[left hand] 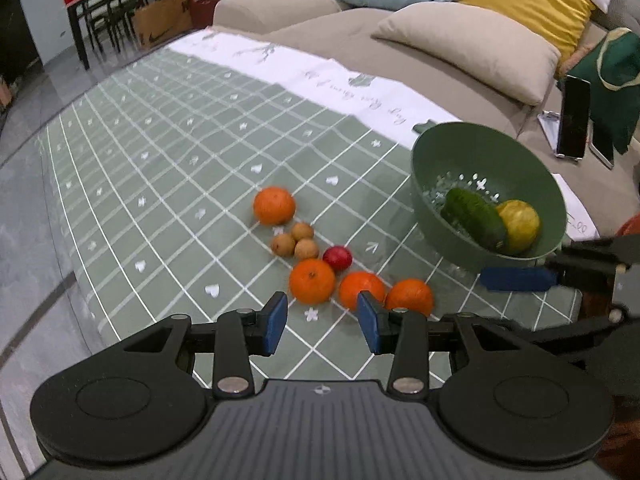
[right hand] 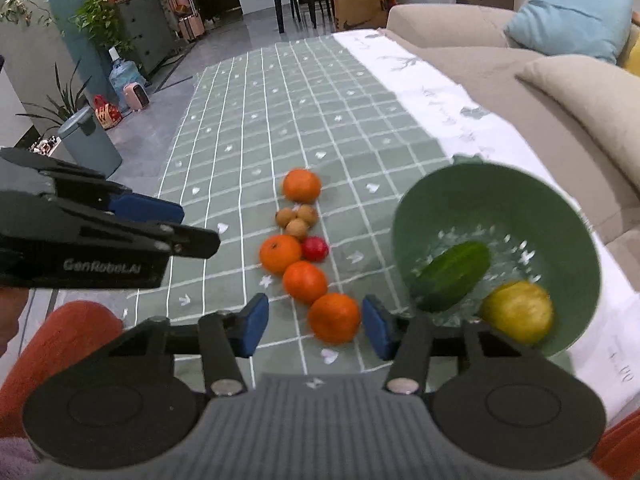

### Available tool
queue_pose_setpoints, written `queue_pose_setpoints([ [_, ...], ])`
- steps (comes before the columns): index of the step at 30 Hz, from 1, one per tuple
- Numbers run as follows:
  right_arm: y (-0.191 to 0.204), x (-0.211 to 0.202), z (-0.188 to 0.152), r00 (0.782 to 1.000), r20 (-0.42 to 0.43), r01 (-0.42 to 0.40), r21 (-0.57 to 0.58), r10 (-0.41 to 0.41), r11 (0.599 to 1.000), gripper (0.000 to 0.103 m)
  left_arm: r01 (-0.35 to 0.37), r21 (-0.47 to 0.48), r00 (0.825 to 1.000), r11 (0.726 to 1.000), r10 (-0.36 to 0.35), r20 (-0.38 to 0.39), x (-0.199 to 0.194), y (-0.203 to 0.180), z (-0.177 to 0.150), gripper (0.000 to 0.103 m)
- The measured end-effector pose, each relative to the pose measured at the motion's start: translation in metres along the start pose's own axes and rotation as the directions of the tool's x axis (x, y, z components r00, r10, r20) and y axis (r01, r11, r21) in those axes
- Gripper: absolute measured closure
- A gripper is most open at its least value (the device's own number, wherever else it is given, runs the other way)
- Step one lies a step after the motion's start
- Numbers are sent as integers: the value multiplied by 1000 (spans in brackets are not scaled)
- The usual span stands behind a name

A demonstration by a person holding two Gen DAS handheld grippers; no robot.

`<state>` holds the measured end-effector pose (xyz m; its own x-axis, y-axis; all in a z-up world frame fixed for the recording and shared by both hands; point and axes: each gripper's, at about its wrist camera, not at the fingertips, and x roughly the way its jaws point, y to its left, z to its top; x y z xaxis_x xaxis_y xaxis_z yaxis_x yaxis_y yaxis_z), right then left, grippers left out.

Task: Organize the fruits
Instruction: 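Grasp an orange with the right tool while the left tool grasps another orange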

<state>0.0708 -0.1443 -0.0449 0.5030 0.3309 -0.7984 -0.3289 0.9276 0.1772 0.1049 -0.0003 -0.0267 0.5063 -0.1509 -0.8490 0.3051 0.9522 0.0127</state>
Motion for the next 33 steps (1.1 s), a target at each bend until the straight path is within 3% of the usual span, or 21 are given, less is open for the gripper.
queue_pose_setpoints([
  [9,-2,43,-11,997,-74,11,37,-8,999,60,109,-95,992,989,-114,-50,34,4,-4,55],
  [14,-7,61,-12,996,-88,34,66,-28,997,60,112,-157,989,981,-126,-83,59,5,-3,55],
  [22,-13,78,-11,995,-90,47,68,-41,997,60,131,-173,979,976,-154,-132,89,1,4,55],
  [33,-17,90,-8,995,-91,56,57,-50,997,60,185,-237,966,954,-221,-136,105,9,11,54],
])
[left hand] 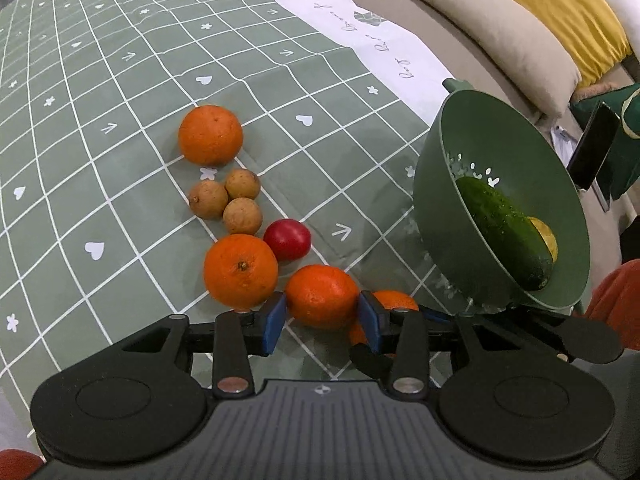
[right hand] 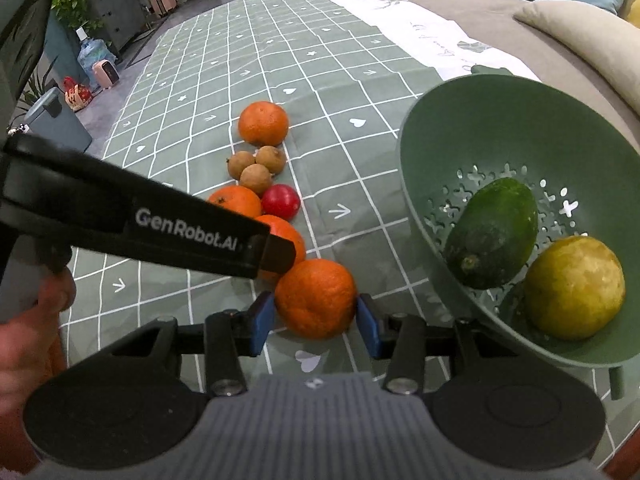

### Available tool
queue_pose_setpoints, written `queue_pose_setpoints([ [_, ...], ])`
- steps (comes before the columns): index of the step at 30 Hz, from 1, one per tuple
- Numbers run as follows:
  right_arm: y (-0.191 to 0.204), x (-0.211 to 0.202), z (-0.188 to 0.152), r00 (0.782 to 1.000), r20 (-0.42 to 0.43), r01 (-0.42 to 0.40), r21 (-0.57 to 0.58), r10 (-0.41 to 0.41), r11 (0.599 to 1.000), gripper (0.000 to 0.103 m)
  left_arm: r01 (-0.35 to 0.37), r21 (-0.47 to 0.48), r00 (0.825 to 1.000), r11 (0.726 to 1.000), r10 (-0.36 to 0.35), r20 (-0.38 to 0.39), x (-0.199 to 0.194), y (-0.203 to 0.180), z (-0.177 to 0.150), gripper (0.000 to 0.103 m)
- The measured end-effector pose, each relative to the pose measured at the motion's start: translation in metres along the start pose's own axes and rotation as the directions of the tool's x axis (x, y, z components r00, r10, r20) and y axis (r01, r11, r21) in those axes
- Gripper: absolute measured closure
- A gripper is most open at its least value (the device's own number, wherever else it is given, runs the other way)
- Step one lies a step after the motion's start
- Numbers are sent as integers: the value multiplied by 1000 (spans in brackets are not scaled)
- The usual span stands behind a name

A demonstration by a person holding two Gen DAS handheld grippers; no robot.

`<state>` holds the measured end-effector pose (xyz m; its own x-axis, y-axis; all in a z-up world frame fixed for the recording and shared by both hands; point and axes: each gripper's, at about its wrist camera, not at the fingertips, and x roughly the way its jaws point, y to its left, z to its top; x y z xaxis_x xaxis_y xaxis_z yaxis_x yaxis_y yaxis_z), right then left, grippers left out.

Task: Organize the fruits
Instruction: 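Grasp an orange with the right tool while the left tool grasps another orange, then lower both oranges into the green colander and open both tools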

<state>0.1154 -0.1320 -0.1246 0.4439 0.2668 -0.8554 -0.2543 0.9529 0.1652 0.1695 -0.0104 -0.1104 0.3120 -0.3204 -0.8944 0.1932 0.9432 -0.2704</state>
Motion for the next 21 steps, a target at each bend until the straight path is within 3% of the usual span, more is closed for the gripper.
queue_pose_setpoints([
  [8,0,-3,-1,1000,-1,14,-3,-14,1000,62,82,-123,996,989,-87,-35,7,15,2,52],
  [10,-2,-6,-3,1000,-10,18,-10,-18,1000,62,93,-133,994,987,-99,-42,9,14,1,57],
  [21,-9,-44,-11,1000,9,-5,-19,5,1000,63,43,-71,999,997,-42,22,-16,-9,-9,59],
])
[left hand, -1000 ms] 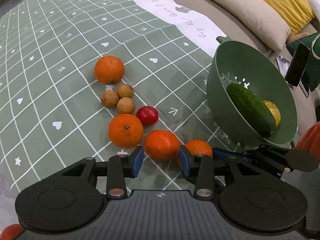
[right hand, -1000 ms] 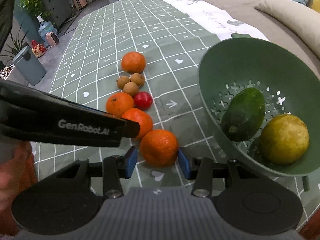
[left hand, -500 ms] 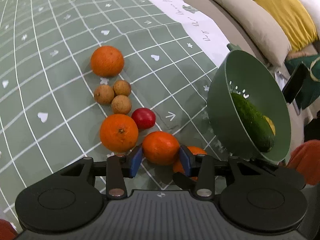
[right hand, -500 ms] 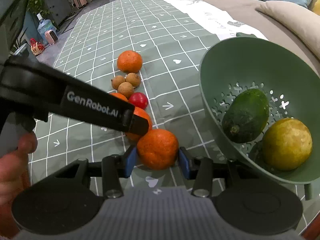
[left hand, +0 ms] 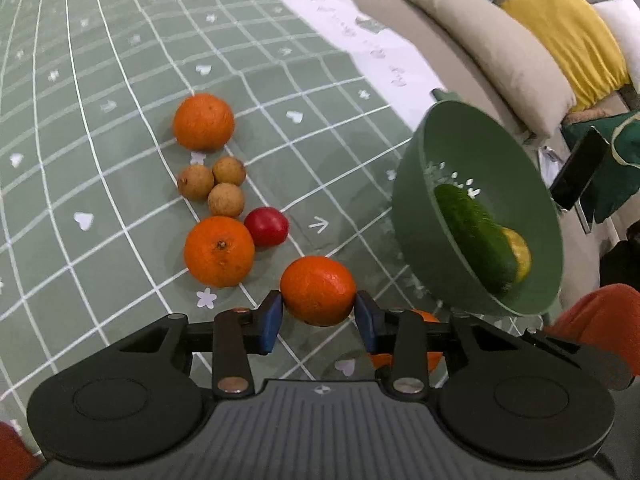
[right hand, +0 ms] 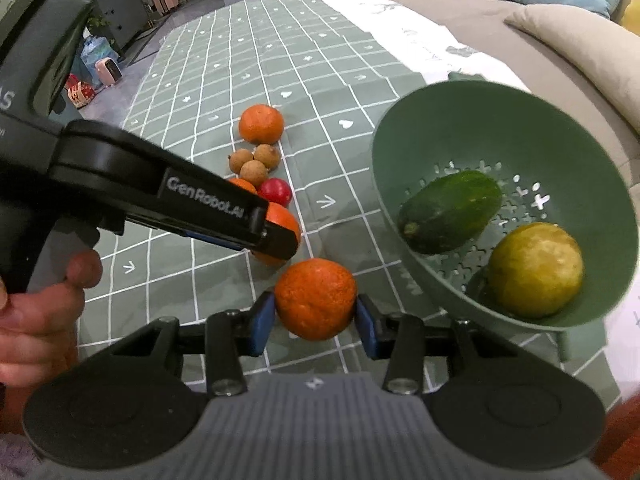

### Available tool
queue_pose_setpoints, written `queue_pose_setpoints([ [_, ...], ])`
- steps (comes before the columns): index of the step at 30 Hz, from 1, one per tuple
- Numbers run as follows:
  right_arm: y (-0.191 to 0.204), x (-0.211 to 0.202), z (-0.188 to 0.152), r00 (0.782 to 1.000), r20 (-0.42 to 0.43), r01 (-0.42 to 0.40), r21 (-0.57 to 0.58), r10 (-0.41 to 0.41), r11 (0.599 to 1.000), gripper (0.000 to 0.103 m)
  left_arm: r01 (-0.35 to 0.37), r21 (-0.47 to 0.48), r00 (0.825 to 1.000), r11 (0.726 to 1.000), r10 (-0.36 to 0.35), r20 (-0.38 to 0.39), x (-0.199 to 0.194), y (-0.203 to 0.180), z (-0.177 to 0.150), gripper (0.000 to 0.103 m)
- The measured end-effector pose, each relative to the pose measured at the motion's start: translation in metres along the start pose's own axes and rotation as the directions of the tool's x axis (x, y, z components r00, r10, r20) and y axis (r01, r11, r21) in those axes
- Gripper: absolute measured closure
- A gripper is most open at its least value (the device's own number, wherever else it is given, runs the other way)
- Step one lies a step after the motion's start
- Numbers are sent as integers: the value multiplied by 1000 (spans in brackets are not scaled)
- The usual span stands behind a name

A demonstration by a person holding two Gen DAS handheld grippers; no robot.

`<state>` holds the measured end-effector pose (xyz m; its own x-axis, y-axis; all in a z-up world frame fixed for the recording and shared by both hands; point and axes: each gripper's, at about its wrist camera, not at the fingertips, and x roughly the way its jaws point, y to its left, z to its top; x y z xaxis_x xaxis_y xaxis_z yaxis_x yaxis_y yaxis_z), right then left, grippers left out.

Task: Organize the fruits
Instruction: 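Lower both oranges into the green colander and open both tools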

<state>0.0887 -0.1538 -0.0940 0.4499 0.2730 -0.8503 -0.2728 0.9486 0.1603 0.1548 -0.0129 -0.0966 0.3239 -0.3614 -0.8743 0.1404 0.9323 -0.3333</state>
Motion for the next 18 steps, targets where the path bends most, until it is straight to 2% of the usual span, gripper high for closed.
queue_pose_setpoints([
  [5,0,-26,-1,999,34,-8,-11,8,1000,63,-34,53,998,998,31,53,-27,-17,-3,59],
  [13,-21,-72,0,992,126,6,30,-10,1000,63,-25,154,993,988,7,121,-54,-55,7,59],
  [18,-48,-90,7,985,165,44,71,-55,997,63,3,201,993,980,-27,116,-51,-78,23,59],
])
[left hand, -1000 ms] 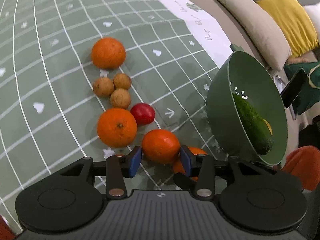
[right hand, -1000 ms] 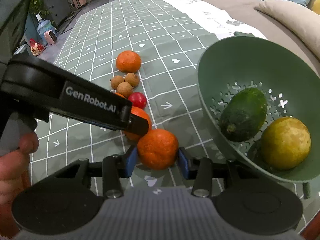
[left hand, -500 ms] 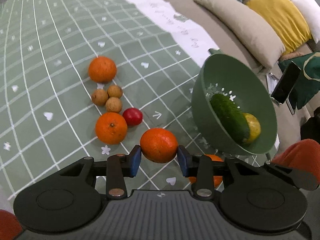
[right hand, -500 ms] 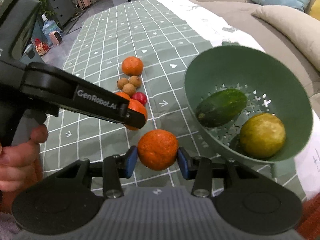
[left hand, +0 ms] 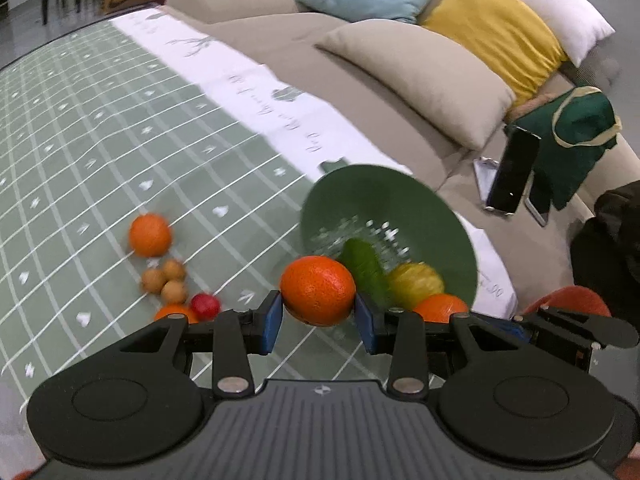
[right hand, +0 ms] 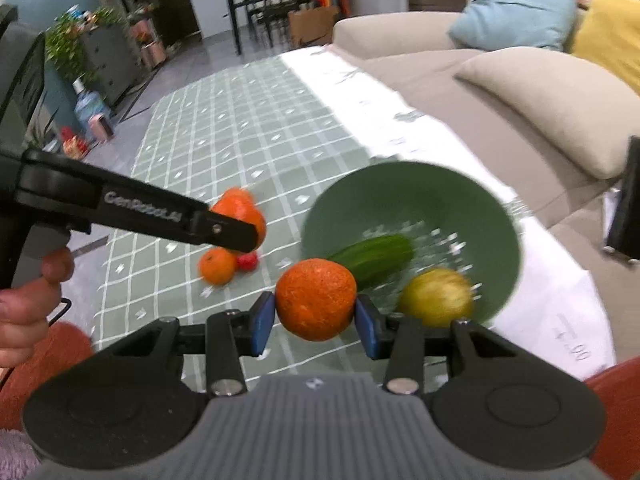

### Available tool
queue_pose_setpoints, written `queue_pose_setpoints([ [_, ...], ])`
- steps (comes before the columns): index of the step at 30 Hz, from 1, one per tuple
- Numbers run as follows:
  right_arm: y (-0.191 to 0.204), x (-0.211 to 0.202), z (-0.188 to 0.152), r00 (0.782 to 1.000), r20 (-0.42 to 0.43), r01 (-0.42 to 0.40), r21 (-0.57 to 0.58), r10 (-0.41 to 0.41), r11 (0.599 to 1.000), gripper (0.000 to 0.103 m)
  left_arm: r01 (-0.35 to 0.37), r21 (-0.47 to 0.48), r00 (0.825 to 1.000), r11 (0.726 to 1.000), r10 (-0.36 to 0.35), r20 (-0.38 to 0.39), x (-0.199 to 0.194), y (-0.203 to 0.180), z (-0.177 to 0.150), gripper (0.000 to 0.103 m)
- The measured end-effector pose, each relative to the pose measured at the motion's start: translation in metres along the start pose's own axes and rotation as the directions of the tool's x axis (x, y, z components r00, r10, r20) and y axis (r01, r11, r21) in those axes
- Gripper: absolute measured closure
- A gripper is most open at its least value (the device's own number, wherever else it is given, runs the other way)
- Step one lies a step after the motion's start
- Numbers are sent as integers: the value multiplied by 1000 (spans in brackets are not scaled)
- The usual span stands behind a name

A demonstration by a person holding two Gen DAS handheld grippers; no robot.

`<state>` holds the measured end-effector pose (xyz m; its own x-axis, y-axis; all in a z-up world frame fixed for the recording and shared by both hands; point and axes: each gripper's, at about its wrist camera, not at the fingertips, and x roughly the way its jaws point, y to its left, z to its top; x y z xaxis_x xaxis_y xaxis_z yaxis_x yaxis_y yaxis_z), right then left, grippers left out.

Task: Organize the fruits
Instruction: 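Lower both oranges into the green colander and open both tools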

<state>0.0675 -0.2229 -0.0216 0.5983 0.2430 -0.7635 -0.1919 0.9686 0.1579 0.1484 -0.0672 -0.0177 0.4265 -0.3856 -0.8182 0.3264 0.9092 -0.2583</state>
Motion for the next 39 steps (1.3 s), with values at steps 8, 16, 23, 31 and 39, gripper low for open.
queue_pose_setpoints([
  [8,-45,17,26,997,-22,75,-6,-75,997,63,3,46,999,999,-1,-43,32,-26,35,59],
  [16,-79,63,44,991,-96,97,11,-96,995,63,-30,60,991,998,38,-127,77,-36,56,59],
  [23,-82,97,51,985,-150,85,-13,-86,996,63,-62,68,980,996,74,-185,107,-34,66,59],
  [31,-84,122,55,976,-193,91,-37,-97,995,63,-79,61,971,995,90,-223,128,-30,70,59],
  [39,-82,130,56,972,-202,105,-72,-117,992,62,-88,53,965,995,98,-242,138,-27,69,59],
])
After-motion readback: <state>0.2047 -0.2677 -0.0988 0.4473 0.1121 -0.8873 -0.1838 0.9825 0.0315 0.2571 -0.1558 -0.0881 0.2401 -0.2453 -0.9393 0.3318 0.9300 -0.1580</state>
